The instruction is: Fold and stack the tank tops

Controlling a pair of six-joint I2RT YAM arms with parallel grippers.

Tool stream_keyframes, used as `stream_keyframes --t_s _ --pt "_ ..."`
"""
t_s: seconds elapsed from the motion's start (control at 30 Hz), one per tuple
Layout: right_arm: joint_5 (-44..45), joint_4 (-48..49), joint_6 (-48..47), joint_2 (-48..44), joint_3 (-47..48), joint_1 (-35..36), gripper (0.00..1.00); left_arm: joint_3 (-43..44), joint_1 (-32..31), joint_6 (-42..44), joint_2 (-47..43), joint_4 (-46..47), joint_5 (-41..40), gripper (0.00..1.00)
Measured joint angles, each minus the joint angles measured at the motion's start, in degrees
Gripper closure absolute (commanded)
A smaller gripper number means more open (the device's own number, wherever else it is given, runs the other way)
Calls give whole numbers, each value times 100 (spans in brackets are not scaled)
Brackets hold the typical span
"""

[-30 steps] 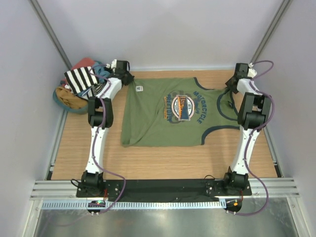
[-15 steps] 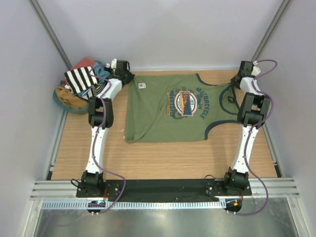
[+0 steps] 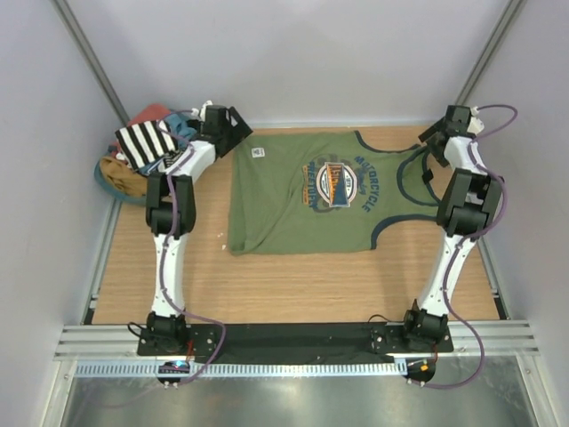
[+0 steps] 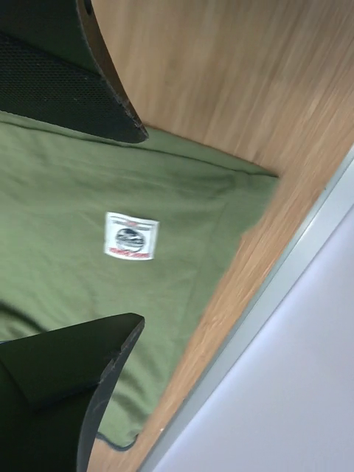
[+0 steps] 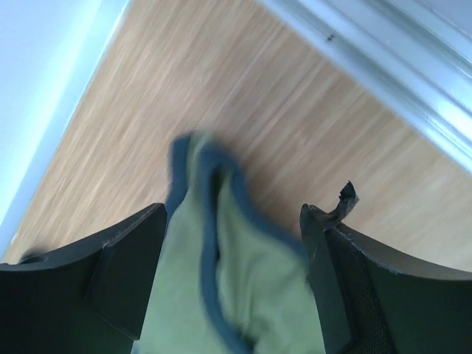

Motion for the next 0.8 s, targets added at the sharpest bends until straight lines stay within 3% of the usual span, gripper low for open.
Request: stream_keyframes --t_s 0.13,0.2,0.37,0.57,0.73,0.8 --pt "55 11 -68 -1532 -1333 247 27 -1036 -107 243 -1200 -151 -131 2" --pt "17 136 -79 -2503 -2166 376 35 -1513 -271 380 -1897 -271 -334 3" --pt "-177 400 -61 -4389 -3888 577 44 -2658 -1014 584 -3567 -546 -894 14" --pt "-238 166 -195 -5681 -5650 1370 43 -4634 -1683 603 -5235 -890 -1200 26" --pt "-382 -92 -363 -6776 -6826 1871 44 -6092 -1930 588 -5967 -1364 -1453 25" --pt "-374 -181 -424 -7073 -7197 2031 50 -6544 -2070 584 -6251 -1517 -1488 25"
